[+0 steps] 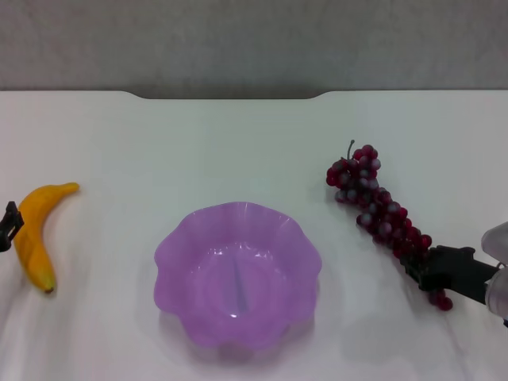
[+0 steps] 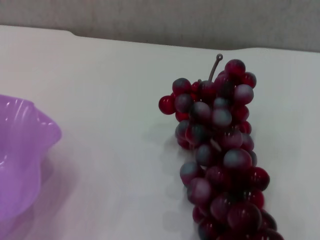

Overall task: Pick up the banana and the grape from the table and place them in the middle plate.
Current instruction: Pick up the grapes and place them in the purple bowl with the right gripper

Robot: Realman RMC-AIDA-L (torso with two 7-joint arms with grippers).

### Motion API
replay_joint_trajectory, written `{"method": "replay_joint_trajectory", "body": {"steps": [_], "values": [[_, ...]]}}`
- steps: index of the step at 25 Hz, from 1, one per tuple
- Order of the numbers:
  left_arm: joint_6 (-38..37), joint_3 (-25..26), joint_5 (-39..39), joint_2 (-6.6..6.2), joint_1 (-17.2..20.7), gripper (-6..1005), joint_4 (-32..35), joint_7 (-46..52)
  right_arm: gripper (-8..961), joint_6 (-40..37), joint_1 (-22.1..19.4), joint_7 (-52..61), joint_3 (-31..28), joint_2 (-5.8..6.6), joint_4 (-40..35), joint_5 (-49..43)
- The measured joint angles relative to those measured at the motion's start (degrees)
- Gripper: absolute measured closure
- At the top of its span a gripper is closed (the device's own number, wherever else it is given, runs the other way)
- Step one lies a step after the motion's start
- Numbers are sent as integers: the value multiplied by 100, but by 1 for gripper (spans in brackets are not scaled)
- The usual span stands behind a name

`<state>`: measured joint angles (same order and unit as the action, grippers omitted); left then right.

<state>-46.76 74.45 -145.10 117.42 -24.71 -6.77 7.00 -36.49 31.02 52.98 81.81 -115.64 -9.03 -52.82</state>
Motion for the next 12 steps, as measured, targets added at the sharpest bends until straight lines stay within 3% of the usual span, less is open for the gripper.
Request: {"method": "replay_joint_trajectory", "body": {"steps": [12], "values": [[1,0,0,0,-18,115,0,3,657,99,0,-46,-20,12,-332,134]]}}
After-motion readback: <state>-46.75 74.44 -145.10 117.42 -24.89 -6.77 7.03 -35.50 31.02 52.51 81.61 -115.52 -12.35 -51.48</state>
